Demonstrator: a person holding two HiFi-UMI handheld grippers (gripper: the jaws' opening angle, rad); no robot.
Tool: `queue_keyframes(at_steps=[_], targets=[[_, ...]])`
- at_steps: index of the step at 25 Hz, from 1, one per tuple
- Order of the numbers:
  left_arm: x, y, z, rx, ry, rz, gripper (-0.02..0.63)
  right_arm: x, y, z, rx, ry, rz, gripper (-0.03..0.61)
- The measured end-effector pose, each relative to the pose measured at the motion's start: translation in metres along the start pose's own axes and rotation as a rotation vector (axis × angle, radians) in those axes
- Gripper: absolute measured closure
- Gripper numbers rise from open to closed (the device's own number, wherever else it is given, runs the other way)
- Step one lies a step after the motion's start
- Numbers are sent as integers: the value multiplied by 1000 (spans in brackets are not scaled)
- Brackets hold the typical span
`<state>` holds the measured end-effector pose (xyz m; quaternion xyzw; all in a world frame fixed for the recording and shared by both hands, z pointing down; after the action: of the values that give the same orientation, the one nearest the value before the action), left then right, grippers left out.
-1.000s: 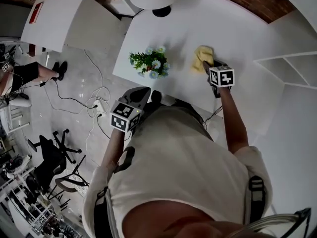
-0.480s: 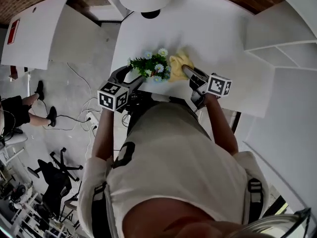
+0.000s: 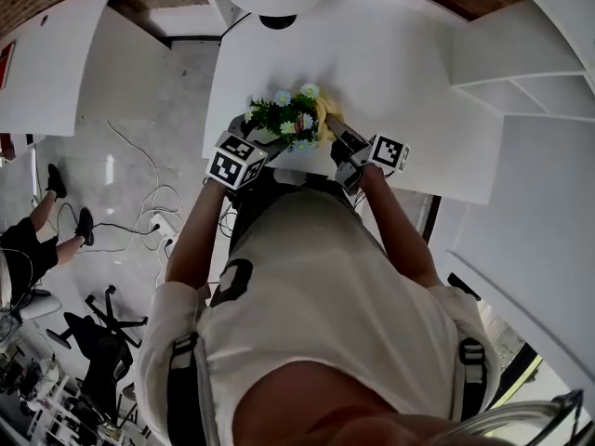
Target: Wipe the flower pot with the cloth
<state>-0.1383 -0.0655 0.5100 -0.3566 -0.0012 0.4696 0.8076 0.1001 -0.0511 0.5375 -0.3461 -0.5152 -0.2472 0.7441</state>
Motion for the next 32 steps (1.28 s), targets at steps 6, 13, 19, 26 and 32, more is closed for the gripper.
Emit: queue_keyframes(at_steps=[6, 13, 19, 26, 32], targets=[[12, -6, 6, 6, -37, -84, 282, 32, -1, 31, -101, -30, 149, 453], [23, -10, 13, -35, -51, -159, 282, 47, -2, 43, -179, -50, 192, 455], [34, -14, 18, -61, -55, -155, 284, 46, 8, 29, -190, -62, 164, 454], [51, -17, 17, -55, 18, -126, 284, 10, 12, -1, -51, -59, 38, 452], [56, -19, 22, -72, -4, -109, 282, 30, 8, 37, -128, -78, 138, 451]])
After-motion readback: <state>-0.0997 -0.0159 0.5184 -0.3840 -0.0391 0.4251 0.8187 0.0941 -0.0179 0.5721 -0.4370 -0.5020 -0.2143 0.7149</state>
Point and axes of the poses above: the fingertips, and each gripper's own axes: y backward along the fingers, x to its right, z out of its underside, the point moved 9 cm from there along y, backward along the fingers, and after that the axes turned 2 degrees about z, right-handed, at the moved point
